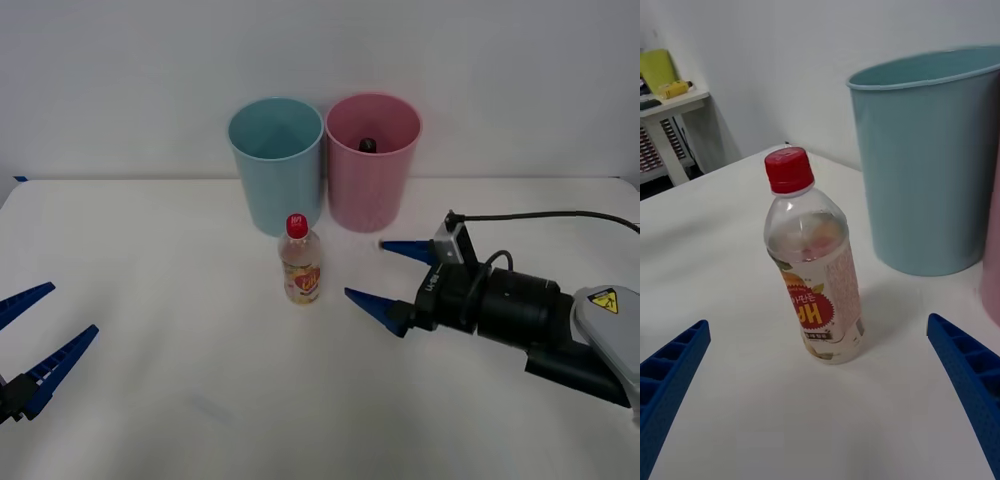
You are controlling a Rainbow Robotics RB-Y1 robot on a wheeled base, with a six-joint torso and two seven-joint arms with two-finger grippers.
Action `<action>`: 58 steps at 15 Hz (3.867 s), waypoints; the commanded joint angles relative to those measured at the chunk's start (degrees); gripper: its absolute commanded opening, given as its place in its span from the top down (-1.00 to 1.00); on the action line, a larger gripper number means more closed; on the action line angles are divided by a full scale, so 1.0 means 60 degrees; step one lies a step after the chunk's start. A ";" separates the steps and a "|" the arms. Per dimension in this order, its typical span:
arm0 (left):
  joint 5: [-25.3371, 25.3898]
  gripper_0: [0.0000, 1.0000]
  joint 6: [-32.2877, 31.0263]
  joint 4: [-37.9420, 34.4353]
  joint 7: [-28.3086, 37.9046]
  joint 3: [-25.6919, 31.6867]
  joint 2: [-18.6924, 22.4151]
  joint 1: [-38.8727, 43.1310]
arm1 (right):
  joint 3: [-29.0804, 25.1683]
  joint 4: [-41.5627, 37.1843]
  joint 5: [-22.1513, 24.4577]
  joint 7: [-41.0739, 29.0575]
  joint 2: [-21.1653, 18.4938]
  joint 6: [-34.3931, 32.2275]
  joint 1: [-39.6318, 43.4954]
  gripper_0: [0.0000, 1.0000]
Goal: Grasp the object on the table and drop it into the matching bin: aluminum can to the light blue bin, PET bottle to the pink bin.
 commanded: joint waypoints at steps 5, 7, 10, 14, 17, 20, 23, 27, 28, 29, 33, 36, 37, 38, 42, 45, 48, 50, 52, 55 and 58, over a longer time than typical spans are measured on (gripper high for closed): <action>0.0000 -1.00 0.0000 0.0000 0.0000 0.0000 0.0000 0.0000 | 0.1325 0.1442 0.0068 -0.0006 0.0204 0.0565 -0.1554 -1.00; 0.0000 -1.00 0.0000 0.0000 0.0000 0.0000 0.0000 0.0000 | 0.1457 0.1955 0.0361 0.0008 0.0541 0.0579 -0.1950 -1.00; 0.0000 -1.00 0.0000 0.0000 0.0000 0.0000 0.0000 0.0000 | 0.2160 0.2541 0.0435 -0.0036 0.0819 0.1195 -0.2580 -1.00; 0.0000 -1.00 0.0000 0.0000 0.0000 0.0000 0.0000 0.0000 | 0.2760 0.3171 0.0244 0.0023 0.1024 0.1590 -0.3166 -1.00; 0.0000 -1.00 0.0000 0.0000 0.0000 0.0000 0.0000 0.0000 | 0.2863 0.3845 0.0376 0.0052 0.1478 0.1634 -0.3576 -1.00; 0.0000 -1.00 0.0000 0.0000 0.0000 0.0000 0.0000 0.0000 | 0.3053 0.4196 0.0435 0.0082 0.1756 0.1898 -0.3825 -1.00; 0.0000 -1.00 0.0000 0.0000 0.0000 0.0000 0.0000 0.0000 | 0.3288 0.4211 0.0435 0.0082 0.1756 0.2249 -0.3883 -1.00; 0.0000 -1.00 0.0000 0.0000 0.0000 0.0000 0.0000 0.0000 | 0.3288 0.4211 0.0435 0.0140 0.1756 0.2323 -0.3869 0.71; 0.0000 -1.00 0.0000 0.0000 0.0000 0.0000 0.0000 0.0000 | 0.3288 0.4211 0.0435 0.0155 0.1756 0.2337 -0.3883 0.93; 0.0000 -1.00 0.0000 0.0000 0.0000 0.0000 0.0000 0.0000 | 0.3288 0.4211 0.0435 0.0155 0.1771 0.2352 -0.3869 1.00; 0.0000 -1.00 0.0000 0.0000 0.0000 0.0000 0.0000 0.0000 | 0.3288 0.4211 0.0435 0.0155 0.1756 0.2410 -0.3883 1.00; 0.0000 -1.00 0.0000 0.0000 0.0000 0.0000 0.0000 0.0000 | 0.3288 0.4196 0.0332 0.0155 0.1756 0.2484 -0.3883 1.00; 0.0000 -1.00 0.0000 0.0000 0.0000 0.0000 0.0000 0.0000 | 0.3288 0.4167 0.0274 0.0155 0.1727 0.2484 -0.3883 1.00; 0.0000 -1.00 0.0000 0.0000 0.0000 0.0000 0.0000 0.0000 | 0.3288 0.4050 0.0171 0.0155 0.1654 0.2484 -0.3839 1.00; 0.0000 -1.00 0.0000 0.0000 0.0000 0.0000 0.0000 0.0000 | 0.3288 0.2643 -0.0210 0.0023 0.0951 0.2865 -0.3151 1.00; 0.0000 -1.00 0.0000 0.0000 0.0000 0.0000 0.0000 0.0000 | 0.3214 0.1618 -0.0737 -0.0080 0.0394 0.3040 -0.2638 1.00; 0.0000 -1.00 0.0000 0.0000 0.0000 0.0000 0.0000 0.0000 | 0.2599 0.0666 -0.1030 -0.0197 0.0130 0.2865 -0.2023 1.00; 0.0000 -1.00 0.0000 0.0000 0.0000 0.0000 0.0000 0.0000 | 0.2028 0.0241 -0.1118 -0.0314 0.0116 0.2542 -0.1730 1.00; 0.0000 -1.00 0.0000 0.0000 0.0000 0.0000 0.0000 0.0000 | 0.1471 -0.0345 -0.1265 -0.0490 0.0087 0.2410 -0.1422 1.00; 0.0000 -1.00 0.0000 0.0000 0.0000 0.0000 0.0000 0.0000 | 0.0651 -0.1209 -0.1309 -0.1559 0.0013 0.2117 -0.1129 1.00; 0.0000 -1.00 0.0000 0.0000 0.0000 0.0000 0.0000 0.0000 | 0.0036 -0.1824 -0.1455 -0.2482 -0.0148 0.2088 -0.1086 1.00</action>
